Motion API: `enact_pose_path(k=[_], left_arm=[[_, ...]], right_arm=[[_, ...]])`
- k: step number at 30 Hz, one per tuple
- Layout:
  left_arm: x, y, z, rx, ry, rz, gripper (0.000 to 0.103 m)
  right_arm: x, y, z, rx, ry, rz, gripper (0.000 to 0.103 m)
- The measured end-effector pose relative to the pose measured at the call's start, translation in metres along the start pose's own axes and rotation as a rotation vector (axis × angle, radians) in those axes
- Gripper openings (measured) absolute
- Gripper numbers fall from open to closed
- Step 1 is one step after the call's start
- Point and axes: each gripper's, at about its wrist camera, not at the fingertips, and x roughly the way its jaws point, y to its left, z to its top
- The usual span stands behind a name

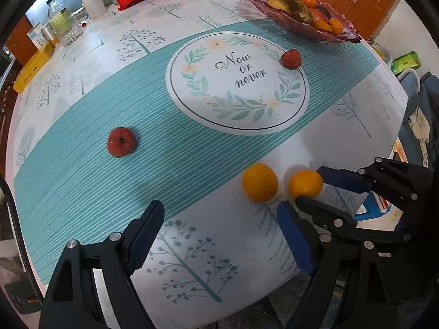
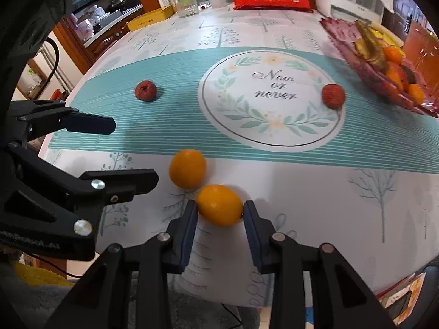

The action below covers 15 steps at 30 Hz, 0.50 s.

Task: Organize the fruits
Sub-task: 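Grasp an orange with the left gripper while the right gripper grasps the last orange, then lift both held oranges off the table toward the pink bowl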

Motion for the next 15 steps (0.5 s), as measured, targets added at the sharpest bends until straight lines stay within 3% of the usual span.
enact_pose_path(k=[4,10,15], left_arm=[[0.009,-0.006,0.003,-0.013,0.010,-0.031,0.083],[0.023,-0.012,0.006,-0.044,0.039,-0.060,0.068],[0.037,-0.015,0.007,-0.076,0.080,-0.101,0.043]], right_arm=[[-0.008,-0.009,-0.005,0.029,-0.016,-0.022,0.035],[-0.020,-0.021,-0.014,0.068,-0.032,-0.045,0.035],[-0.027,-0.028,-0.020,0.090,-0.045,-0.054,0.035]])
